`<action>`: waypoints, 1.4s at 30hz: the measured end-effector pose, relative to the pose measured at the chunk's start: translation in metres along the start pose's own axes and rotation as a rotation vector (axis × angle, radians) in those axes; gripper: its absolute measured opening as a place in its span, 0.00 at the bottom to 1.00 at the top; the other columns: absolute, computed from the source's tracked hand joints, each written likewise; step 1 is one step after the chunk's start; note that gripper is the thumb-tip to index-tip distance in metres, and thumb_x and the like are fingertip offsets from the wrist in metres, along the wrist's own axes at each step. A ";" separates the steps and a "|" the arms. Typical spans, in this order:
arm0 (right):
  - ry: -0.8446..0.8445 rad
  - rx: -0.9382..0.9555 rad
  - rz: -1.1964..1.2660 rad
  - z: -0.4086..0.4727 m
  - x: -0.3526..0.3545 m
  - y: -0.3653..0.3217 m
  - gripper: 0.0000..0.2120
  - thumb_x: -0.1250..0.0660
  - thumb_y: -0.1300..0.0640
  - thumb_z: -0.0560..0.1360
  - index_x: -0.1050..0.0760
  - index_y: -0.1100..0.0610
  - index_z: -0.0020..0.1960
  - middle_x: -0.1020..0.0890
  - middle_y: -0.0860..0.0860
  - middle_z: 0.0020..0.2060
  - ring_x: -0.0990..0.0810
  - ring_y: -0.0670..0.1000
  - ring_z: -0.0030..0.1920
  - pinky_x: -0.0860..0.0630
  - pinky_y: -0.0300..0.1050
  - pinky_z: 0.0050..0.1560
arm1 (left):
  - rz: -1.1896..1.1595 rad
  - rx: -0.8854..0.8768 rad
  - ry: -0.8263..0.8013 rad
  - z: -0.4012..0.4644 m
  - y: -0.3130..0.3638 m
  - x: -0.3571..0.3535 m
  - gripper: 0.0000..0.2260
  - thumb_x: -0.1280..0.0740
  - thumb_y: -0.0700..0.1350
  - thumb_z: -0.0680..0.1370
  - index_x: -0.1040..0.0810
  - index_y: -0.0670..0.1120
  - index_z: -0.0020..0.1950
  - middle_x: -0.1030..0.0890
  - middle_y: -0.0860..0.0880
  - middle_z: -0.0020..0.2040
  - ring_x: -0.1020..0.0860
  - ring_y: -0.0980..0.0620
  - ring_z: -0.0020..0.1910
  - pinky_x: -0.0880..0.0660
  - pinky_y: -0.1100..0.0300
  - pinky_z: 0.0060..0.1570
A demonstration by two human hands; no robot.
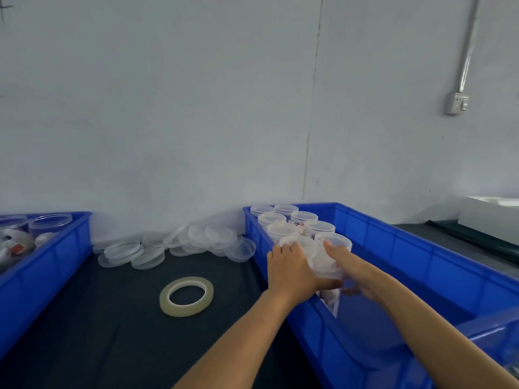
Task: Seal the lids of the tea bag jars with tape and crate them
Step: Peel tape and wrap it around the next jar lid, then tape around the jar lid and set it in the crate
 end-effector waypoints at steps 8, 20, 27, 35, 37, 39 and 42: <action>-0.013 -0.006 -0.218 0.011 -0.005 0.010 0.18 0.43 0.55 0.82 0.42 0.56 0.70 0.29 0.59 0.56 0.25 0.56 0.42 0.28 0.42 0.26 | 0.038 0.059 -0.170 0.002 0.000 -0.011 0.55 0.28 0.73 0.57 0.38 0.40 0.71 0.32 0.43 0.69 0.34 0.43 0.65 0.38 0.48 0.66; -0.044 0.075 -0.652 0.012 -0.008 -0.004 0.23 0.48 0.53 0.84 0.46 0.59 0.77 0.30 0.63 0.65 0.24 0.55 0.49 0.24 0.52 0.47 | 0.001 -0.049 -0.258 -0.016 0.007 0.001 0.35 0.35 0.69 0.72 0.36 0.47 0.70 0.33 0.41 0.70 0.36 0.40 0.69 0.38 0.41 0.66; 0.250 0.221 -1.055 -0.006 -0.033 -0.060 0.26 0.46 0.41 0.80 0.42 0.50 0.75 0.37 0.55 0.73 0.36 0.61 0.71 0.35 0.58 0.68 | 0.151 -0.071 -0.109 -0.027 -0.035 0.079 0.24 0.37 0.60 0.78 0.28 0.44 0.66 0.29 0.39 0.67 0.34 0.39 0.67 0.37 0.42 0.67; -0.191 0.560 -0.469 -0.044 -0.210 -0.141 0.14 0.36 0.56 0.79 0.27 0.59 0.64 0.23 0.57 0.58 0.25 0.54 0.57 0.30 0.47 0.58 | 0.182 0.298 0.013 -0.066 -0.202 0.209 0.18 0.35 0.56 0.77 0.25 0.46 0.62 0.25 0.44 0.61 0.28 0.43 0.61 0.30 0.49 0.59; -0.263 0.571 -0.411 -0.050 -0.249 -0.151 0.11 0.37 0.57 0.79 0.26 0.58 0.60 0.22 0.54 0.54 0.25 0.52 0.53 0.29 0.45 0.50 | 0.130 0.409 0.027 -0.087 -0.247 0.233 0.13 0.34 0.54 0.76 0.23 0.46 0.54 0.21 0.46 0.55 0.24 0.44 0.57 0.26 0.49 0.55; -0.326 0.549 -0.322 -0.054 -0.284 -0.159 0.09 0.37 0.59 0.79 0.24 0.59 0.58 0.22 0.54 0.51 0.25 0.51 0.50 0.30 0.43 0.45 | 0.101 0.491 0.048 -0.106 -0.289 0.253 0.09 0.33 0.53 0.76 0.25 0.48 0.46 0.20 0.47 0.48 0.21 0.45 0.52 0.26 0.49 0.52; -0.388 0.502 -0.224 -0.055 -0.333 -0.168 0.08 0.37 0.61 0.78 0.24 0.60 0.56 0.22 0.55 0.49 0.24 0.52 0.50 0.29 0.44 0.49 | 0.052 0.594 0.048 -0.126 -0.348 0.274 0.10 0.32 0.52 0.77 0.27 0.47 0.41 0.25 0.48 0.36 0.25 0.49 0.37 0.29 0.54 0.42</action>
Point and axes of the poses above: each hand's wrist, its own z-axis towards the middle knuckle, its own x-axis out of the back of the hand, y = z × x, the point moved 9 cm from there along z, towards the middle knuckle
